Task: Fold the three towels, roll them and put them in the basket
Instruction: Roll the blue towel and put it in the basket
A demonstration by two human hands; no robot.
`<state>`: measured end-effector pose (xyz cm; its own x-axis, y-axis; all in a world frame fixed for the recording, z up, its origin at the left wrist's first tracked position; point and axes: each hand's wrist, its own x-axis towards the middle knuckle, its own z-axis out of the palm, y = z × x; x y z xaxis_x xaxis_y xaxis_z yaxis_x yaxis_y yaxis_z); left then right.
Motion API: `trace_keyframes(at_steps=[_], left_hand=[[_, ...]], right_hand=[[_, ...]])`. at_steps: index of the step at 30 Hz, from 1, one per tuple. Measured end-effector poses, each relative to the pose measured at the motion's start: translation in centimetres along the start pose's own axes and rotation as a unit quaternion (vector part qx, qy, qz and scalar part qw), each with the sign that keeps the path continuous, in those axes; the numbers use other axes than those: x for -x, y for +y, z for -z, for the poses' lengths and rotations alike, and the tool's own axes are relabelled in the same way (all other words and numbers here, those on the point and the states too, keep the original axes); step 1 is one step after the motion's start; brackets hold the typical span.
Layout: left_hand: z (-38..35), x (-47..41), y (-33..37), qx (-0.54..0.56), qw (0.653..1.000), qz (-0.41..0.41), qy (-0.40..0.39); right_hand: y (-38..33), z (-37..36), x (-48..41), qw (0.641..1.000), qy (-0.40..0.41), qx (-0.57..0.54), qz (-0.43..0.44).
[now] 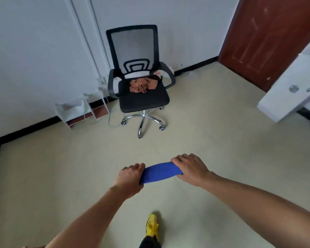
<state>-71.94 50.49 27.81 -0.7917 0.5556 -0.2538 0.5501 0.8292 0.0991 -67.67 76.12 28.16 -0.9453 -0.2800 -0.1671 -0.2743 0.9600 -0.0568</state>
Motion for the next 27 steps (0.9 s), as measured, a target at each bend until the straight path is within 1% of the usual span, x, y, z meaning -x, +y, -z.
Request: trace_keyframes(at_steps=[2, 4, 6, 9, 10, 12, 15, 17, 18, 22, 24, 27], left_hand=[[2.3, -6.1, 1.1, -0.012, 0.999, -0.052, -0.002], [4.9, -12.0, 2.8, -0.036, 0.993, -0.112, 0.001], [7.2, -17.9, 5.9, -0.054, 0.982, -0.181, -0.005], [9.3, -24.6, 11.4, -0.068, 0.963, -0.262, -0.003], [9.8, -27.2, 14.0, -0.07, 0.954, -0.293, -0.004], [10.5, -31.7, 19.1, -0.081, 0.937, -0.34, -0.011], [11.5, -37.6, 26.7, -0.088, 0.925, -0.369, -0.014], [12.0, -40.4, 30.5, -0.085, 0.924, -0.372, -0.013], [12.5, -42.8, 33.2, -0.082, 0.922, -0.379, -0.006], [15.3, -50.1, 42.0, -0.075, 0.915, -0.395, 0.021], [16.6, -52.8, 45.3, -0.077, 0.912, -0.403, 0.022], [17.7, -58.1, 50.1, -0.078, 0.903, -0.422, 0.019]], right_hand=[[4.2, 1.1, -0.6, 0.998, 0.008, -0.023, -0.06], [8.2, 2.4, -0.7, 0.991, 0.045, -0.038, -0.117], [12.2, 3.3, 0.5, 0.98, 0.061, -0.05, -0.181], [17.8, 3.7, 2.8, 0.962, 0.047, -0.066, -0.259], [20.5, 3.6, 3.7, 0.952, 0.047, -0.072, -0.294], [25.5, 3.2, 5.6, 0.939, 0.051, -0.072, -0.333], [33.3, 2.7, 8.2, 0.926, 0.064, -0.076, -0.364], [37.7, 3.1, 9.2, 0.92, 0.07, -0.085, -0.376], [40.9, 3.3, 9.9, 0.913, 0.078, -0.09, -0.391], [51.3, 5.7, 12.0, 0.904, 0.1, -0.084, -0.407], [55.4, 6.9, 12.9, 0.901, 0.111, -0.076, -0.413], [62.0, 7.9, 13.4, 0.896, 0.107, -0.072, -0.425]])
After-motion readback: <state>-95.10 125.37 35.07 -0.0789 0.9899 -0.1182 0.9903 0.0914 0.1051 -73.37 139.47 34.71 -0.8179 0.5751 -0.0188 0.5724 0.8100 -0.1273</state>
